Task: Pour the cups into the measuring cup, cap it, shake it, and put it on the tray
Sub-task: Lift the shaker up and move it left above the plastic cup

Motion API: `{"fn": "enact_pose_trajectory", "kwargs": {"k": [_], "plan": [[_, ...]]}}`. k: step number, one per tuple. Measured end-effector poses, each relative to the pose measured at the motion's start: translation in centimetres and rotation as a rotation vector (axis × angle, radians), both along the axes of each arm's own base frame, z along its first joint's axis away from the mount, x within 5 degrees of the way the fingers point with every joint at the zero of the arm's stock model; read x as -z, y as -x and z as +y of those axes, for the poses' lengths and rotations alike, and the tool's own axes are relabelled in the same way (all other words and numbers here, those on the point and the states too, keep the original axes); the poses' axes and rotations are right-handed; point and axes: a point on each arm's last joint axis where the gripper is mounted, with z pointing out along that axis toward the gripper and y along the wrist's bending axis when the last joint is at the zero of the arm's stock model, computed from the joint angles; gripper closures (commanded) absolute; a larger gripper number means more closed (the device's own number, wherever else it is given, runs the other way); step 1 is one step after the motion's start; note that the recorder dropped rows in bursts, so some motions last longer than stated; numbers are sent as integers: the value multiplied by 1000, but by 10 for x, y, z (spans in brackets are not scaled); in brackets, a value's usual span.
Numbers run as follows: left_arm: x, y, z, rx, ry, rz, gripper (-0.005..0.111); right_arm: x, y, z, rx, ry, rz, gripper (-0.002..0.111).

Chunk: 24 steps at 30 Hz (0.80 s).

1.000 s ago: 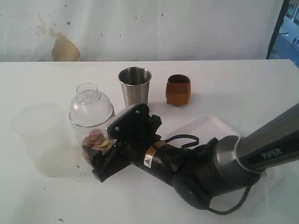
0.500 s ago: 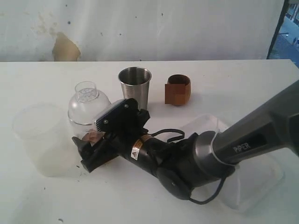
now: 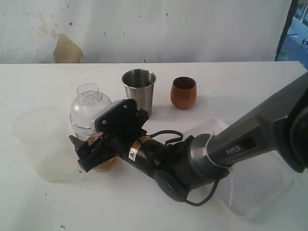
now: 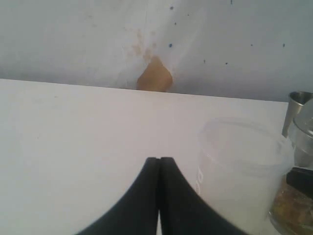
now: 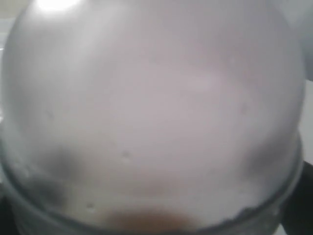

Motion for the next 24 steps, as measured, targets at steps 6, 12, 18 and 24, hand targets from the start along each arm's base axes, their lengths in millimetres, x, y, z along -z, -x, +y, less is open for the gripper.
{"fn": "enact_pose_trajectory", "kwargs": {"k": [6, 12, 18, 24], "plan": [[0, 0, 0, 0, 0, 0, 107, -1, 0, 0, 6, -30, 24, 77], [0, 0, 0, 0, 0, 0, 107, -1, -2, -1, 41, -87, 78, 108], [0, 0, 0, 0, 0, 0, 107, -51, 3, -9, 41, 50, 42, 108], [0, 0, 0, 0, 0, 0, 107, -120, 14, -16, 29, -132, -25, 108]]}}
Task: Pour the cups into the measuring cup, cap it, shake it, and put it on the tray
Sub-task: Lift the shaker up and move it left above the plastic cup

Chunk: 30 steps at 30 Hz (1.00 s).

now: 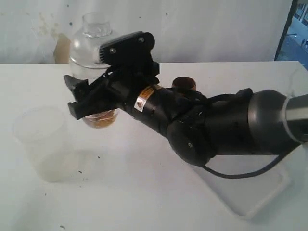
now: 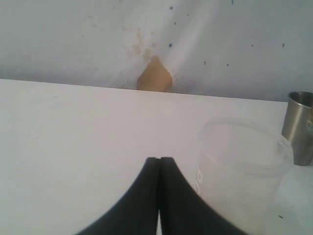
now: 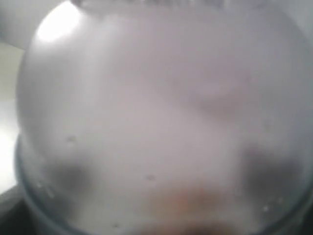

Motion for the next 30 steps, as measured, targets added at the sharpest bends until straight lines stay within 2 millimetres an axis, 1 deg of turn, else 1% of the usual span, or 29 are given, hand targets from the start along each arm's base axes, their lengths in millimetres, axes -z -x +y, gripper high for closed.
{"fn": "enact_pose_trajectory", "kwargs": {"k": [2, 4, 6, 7, 8, 10, 14, 17, 20, 22, 24, 28, 30], "plan": [[0, 0, 0, 0, 0, 0, 107, 0, 9, 8, -52, 50, -21, 108], [0, 0, 0, 0, 0, 0, 107, 4, 12, 9, -40, 107, -24, 108], [0, 0, 0, 0, 0, 0, 107, 6, 8, 2, 22, 76, 35, 108], [0, 0, 0, 0, 0, 0, 107, 3, 4, -2, 27, 47, 46, 108], [0, 0, 0, 0, 0, 0, 107, 2, 4, -2, 0, 51, 22, 108], [0, 0, 0, 0, 0, 0, 107, -3, 7, -1, -38, 62, -21, 108], [0, 0, 0, 0, 0, 0, 107, -4, 8, -1, 4, 30, 18, 108], [0, 0, 0, 0, 0, 0, 107, 3, 13, 3, -38, 116, -9, 108], [0, 0, 0, 0, 0, 0, 107, 7, 10, 2, 19, 101, 48, 108], [0, 0, 0, 0, 0, 0, 107, 5, 10, 2, 3, 75, 43, 108], [0, 0, 0, 0, 0, 0, 107, 2, 10, 5, -40, 107, 3, 108], [0, 0, 0, 0, 0, 0, 107, -2, 6, 4, 14, 96, 33, 108], [0, 0, 0, 0, 0, 0, 107, -7, 1, 4, 4, 123, -5, 108]]}}
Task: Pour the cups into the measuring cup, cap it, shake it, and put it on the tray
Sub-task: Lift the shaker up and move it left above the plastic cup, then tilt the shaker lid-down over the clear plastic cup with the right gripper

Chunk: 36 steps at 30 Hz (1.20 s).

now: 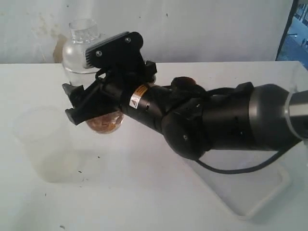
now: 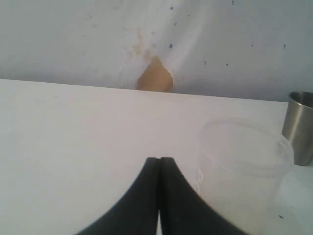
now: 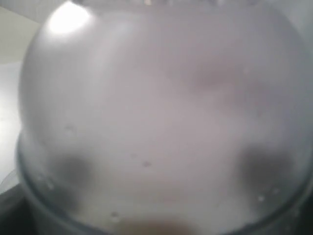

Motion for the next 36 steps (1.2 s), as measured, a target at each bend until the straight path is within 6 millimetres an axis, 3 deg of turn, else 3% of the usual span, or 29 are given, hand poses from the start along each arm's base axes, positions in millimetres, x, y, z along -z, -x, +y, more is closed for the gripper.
{"fn": "enact_pose_trajectory", "kwargs": {"k": [7, 20, 26, 36], "plan": [[0, 0, 0, 0, 0, 0, 107, -17, -21, 11, -8, 45, -50, 108], [0, 0, 0, 0, 0, 0, 107, 0, -63, 33, -68, 294, -268, 108], [0, 0, 0, 0, 0, 0, 107, 18, -71, 44, -160, 474, -450, 108], [0, 0, 0, 0, 0, 0, 107, 13, -85, 48, -167, 488, -558, 108]]}}
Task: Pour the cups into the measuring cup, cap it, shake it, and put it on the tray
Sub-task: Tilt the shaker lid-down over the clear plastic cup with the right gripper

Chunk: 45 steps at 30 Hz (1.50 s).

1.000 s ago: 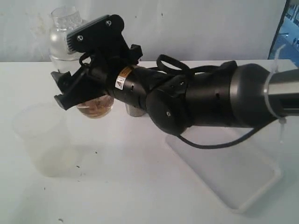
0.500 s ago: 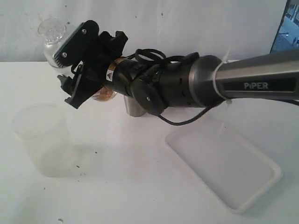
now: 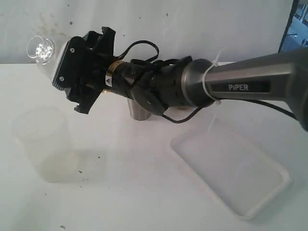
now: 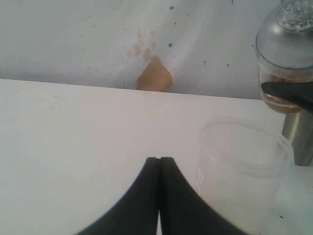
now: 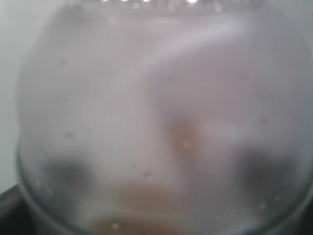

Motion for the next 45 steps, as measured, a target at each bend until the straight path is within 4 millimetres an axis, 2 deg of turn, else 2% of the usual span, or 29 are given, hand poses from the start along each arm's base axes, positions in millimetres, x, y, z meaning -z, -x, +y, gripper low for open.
{"fn": "enact_pose_trajectory", "kwargs": {"k": [4, 6, 12, 16, 29, 35, 45], "plan": [[0, 0, 0, 0, 0, 0, 107, -4, -10, 2, -11, -4, -54, 108], [0, 0, 0, 0, 0, 0, 107, 1, -16, 4, -15, -2, -66, 108], [0, 0, 0, 0, 0, 0, 107, 33, -33, 4, -43, 101, -103, 108], [0, 0, 0, 0, 0, 0, 107, 42, -39, 3, -64, 168, -152, 108], [0, 0, 0, 0, 0, 0, 107, 40, -33, 10, -122, 223, -264, 108], [0, 0, 0, 0, 0, 0, 107, 40, -22, 19, -204, 272, -365, 108], [0, 0, 0, 0, 0, 0, 107, 39, -20, 21, -263, 381, -551, 108]]}}
